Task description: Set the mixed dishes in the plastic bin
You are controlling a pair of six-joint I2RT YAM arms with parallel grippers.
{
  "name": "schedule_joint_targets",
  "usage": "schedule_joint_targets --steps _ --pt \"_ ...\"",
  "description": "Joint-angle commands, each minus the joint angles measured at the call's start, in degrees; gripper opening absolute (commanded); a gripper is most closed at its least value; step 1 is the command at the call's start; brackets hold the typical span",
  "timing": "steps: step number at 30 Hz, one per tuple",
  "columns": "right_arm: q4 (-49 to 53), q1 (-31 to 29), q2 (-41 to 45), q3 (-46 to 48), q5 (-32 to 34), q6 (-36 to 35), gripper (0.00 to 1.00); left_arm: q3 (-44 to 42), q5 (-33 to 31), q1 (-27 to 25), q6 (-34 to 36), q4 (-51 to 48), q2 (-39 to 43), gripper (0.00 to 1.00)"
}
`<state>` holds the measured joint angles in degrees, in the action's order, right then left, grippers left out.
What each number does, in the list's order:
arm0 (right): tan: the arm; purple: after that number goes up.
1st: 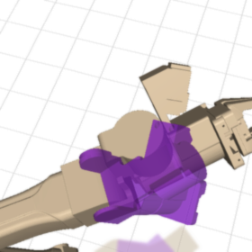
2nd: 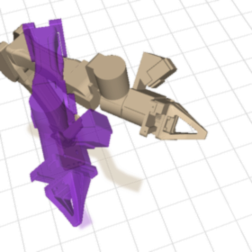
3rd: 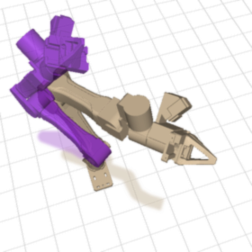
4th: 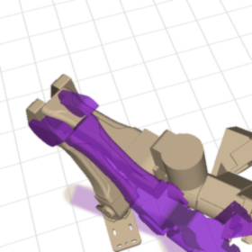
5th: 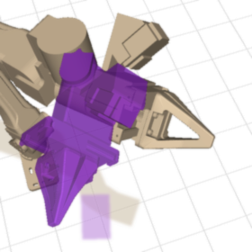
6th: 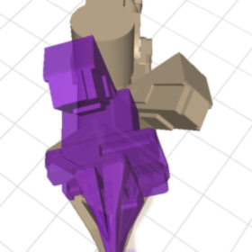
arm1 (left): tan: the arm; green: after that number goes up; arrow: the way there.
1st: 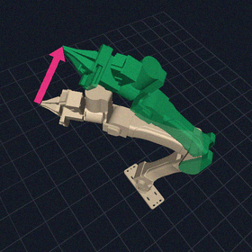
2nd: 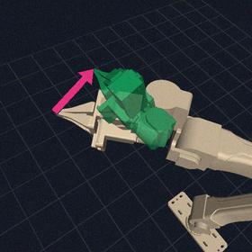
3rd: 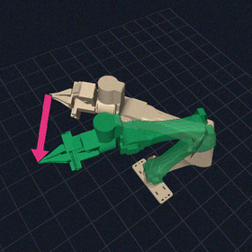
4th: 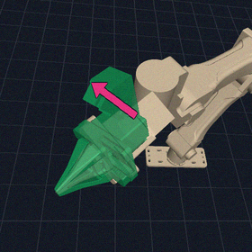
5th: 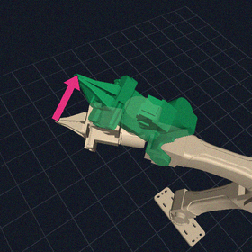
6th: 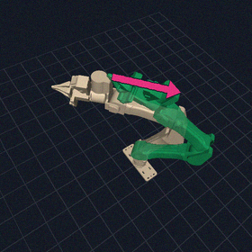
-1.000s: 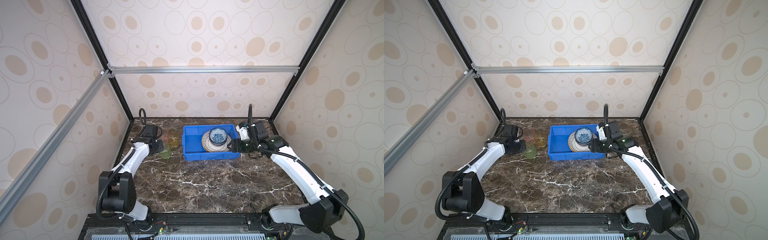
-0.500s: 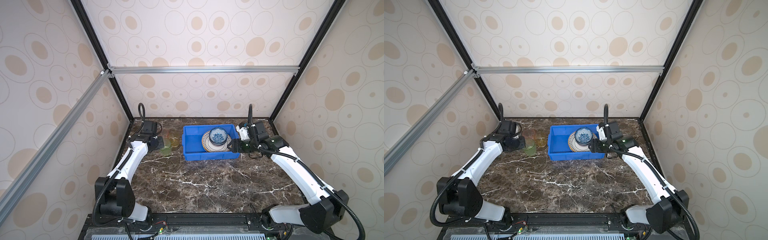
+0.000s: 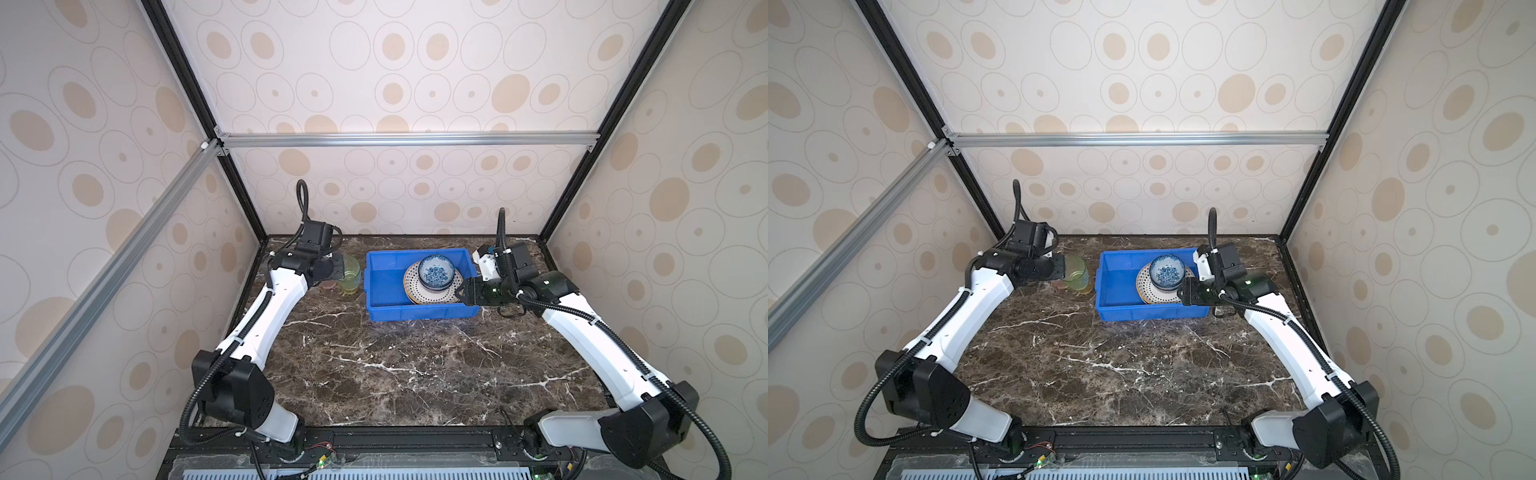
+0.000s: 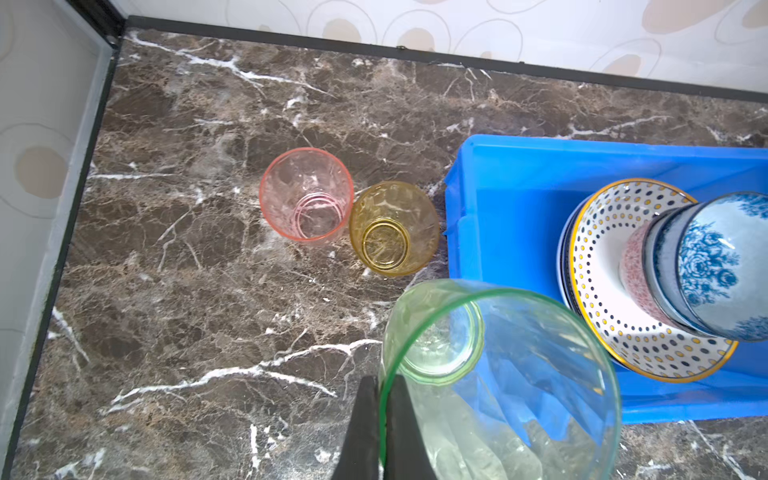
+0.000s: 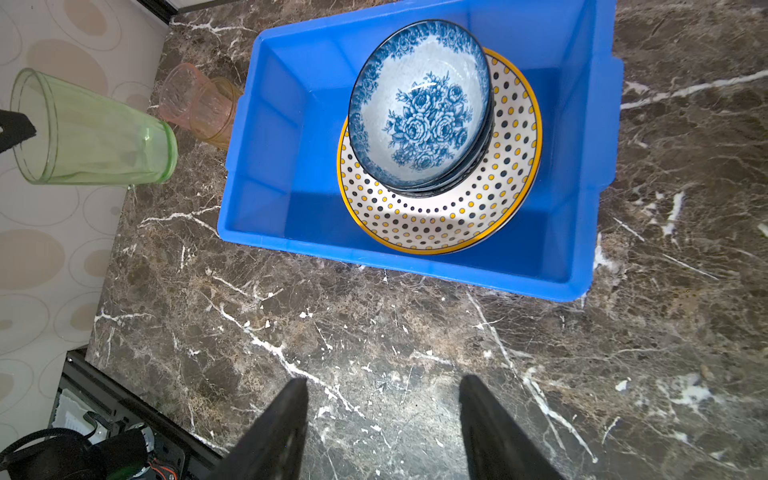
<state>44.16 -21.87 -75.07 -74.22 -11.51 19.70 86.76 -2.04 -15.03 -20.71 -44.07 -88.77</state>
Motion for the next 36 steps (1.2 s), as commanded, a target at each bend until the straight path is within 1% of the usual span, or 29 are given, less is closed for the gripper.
schedule_joint_targets --steps 1,7,16,18,21,27,36 --pt "0.9 -0.6 1.4 0.2 1.3 -1.4 0.61 4.8 -0.6 -1.0 1.0 -1.1 -1.9 0.00" --pt "1.9 -0.5 2.7 1.2 2.6 -2.2 0.61 9.5 0.0 -3.1 0.8 -0.6 -7.0 0.00" --pt "1.3 -0.5 4.9 2.5 0.8 -4.9 0.61 18.0 0.4 -6.4 0.6 -0.2 -14.9 0.00" --pt "1.3 -0.5 5.2 2.6 -0.3 -5.5 0.62 18.5 -1.1 -7.1 0.0 1.1 -15.9 0.00" --pt "1.2 -0.5 6.0 3.0 -2.3 -7.1 0.62 18.5 -0.1 -7.7 -1.1 3.5 -17.3 0.00" --pt "2.9 -0.5 7.4 3.2 0.6 -8.7 0.62 22.1 -0.7 -9.0 -1.9 3.7 -22.2 0.00" --pt "3.1 -0.5 7.6 3.3 0.1 -9.5 0.62 26.1 -3.2 -9.5 -3.2 3.1 -27.9 0.00"
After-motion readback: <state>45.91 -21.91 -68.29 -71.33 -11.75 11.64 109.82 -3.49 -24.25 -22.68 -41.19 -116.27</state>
